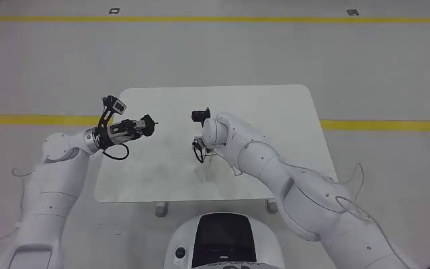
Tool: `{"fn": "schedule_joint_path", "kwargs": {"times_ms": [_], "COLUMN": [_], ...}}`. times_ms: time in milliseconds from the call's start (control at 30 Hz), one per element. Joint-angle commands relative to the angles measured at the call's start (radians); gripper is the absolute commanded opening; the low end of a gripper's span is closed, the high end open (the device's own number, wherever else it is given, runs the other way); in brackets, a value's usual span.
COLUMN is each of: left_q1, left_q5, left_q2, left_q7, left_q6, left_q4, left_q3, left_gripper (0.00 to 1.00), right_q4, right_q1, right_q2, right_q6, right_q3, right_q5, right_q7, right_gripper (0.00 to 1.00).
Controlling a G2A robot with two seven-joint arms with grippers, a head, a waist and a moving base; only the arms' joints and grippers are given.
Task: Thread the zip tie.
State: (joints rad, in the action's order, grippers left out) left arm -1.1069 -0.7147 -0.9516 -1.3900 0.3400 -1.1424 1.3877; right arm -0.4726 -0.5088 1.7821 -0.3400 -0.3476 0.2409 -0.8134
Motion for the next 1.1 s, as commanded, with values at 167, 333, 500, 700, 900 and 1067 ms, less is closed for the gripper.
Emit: {"fn": "schedule_joint_path", "kwargs": {"times_ms": [167, 333, 500, 700, 900, 1067], "left_q1": [0.0, 0.0, 0.0, 0.0, 0.0, 0.0], "left_q5": [0.0, 0.0, 0.0, 0.0, 0.0, 0.0], "left_q2": [0.0, 0.0, 0.0, 0.0, 0.0, 0.0], "left_q7": [0.0, 0.0, 0.0, 0.0, 0.0, 0.0], "left_q6": [0.0, 0.0, 0.0, 0.0, 0.0, 0.0], "left_q4": [0.0, 0.0, 0.0, 0.0, 0.0, 0.0], "left_q3": [0.0, 0.0, 0.0, 0.0, 0.0, 0.0], "left_gripper": [0.0, 0.0, 0.0, 0.0, 0.0, 0.0], "right_q4": [0.026, 0.057, 0.104, 0.154, 0.196, 0.226], "right_q1": [-0.004, -0.006, -0.009, -0.012, -0.011, -0.011], "right_q2": [0.022, 0.041, 0.067, 0.096, 0.125, 0.145], "right_q6": [0.0, 0.0, 0.0, 0.0, 0.0, 0.0], "right_q3": [-0.014, -0.019, -0.023, -0.031, -0.038, -0.047], "right_q5": [0.034, 0.063, 0.092, 0.114, 0.135, 0.146], "right_q7": [-0.005, -0.002, 0.004, 0.024, 0.037, 0.055], "right_gripper": [0.0, 0.0, 0.2, 0.22, 0.22, 0.2]}}
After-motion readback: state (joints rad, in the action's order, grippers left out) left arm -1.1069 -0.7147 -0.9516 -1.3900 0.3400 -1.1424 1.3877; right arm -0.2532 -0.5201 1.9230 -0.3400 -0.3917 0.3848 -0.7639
